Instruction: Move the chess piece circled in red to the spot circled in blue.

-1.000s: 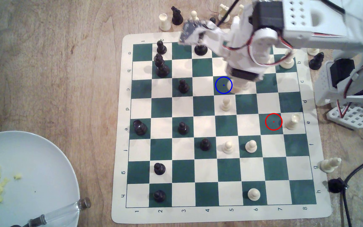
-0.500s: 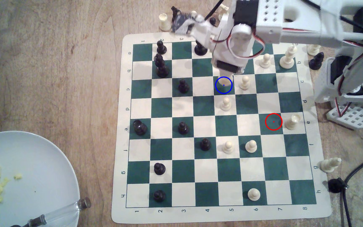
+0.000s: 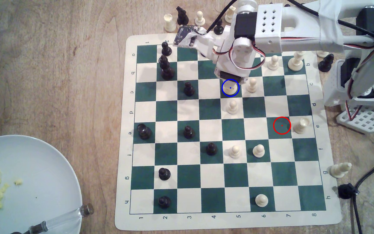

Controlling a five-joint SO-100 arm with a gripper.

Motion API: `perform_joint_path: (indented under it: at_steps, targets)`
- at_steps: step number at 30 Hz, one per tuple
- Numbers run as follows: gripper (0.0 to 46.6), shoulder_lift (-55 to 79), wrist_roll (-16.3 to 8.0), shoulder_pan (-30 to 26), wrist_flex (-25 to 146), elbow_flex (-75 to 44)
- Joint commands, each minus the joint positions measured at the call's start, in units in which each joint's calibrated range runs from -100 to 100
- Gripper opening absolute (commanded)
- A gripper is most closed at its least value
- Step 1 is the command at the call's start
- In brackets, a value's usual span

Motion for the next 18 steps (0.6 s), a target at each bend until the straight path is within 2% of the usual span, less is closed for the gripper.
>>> perform_joint_path:
  at_steps: [1,15,18]
  targets:
    - [0.3,-0.63,0.2,0.58,-0.47,-0.97]
    - [0.4,1.23,0.68,0.81,-0.39,-0.34]
    - [2.4,1.32,0.83,0.89,-0.39,-0.06]
